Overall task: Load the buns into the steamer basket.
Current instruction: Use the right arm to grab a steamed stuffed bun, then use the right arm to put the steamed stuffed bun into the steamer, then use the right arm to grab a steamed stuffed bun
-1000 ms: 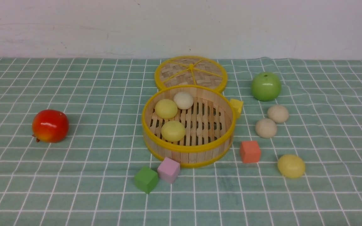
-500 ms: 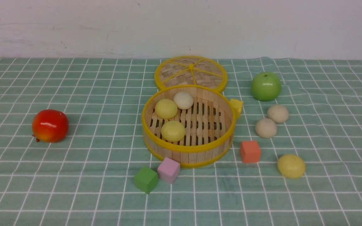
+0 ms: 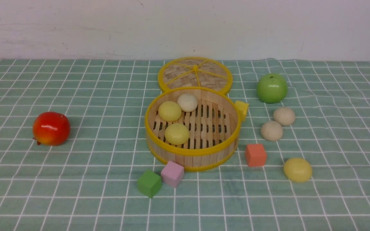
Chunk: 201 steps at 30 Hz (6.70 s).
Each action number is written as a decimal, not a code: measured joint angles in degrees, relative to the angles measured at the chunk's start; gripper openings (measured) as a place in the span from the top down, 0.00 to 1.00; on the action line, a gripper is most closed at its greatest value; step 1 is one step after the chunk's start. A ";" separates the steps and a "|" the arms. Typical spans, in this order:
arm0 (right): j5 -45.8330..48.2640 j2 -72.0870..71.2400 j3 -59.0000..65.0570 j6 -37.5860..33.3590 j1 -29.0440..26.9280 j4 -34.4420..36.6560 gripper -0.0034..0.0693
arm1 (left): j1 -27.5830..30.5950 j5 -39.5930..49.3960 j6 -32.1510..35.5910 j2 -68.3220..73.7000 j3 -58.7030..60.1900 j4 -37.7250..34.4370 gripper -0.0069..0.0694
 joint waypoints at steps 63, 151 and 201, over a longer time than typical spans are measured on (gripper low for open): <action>19.39 83.61 -59.86 -17.79 8.34 27.35 0.62 | 0.00 0.00 0.00 0.00 0.00 0.00 0.83; 19.26 119.02 -100.72 -10.61 26.78 23.07 0.54 | 0.00 0.00 0.00 0.00 0.00 0.00 0.73; 30.99 125.76 -107.94 -6.49 9.40 18.63 0.94 | 0.00 0.00 0.00 0.00 0.00 0.00 0.71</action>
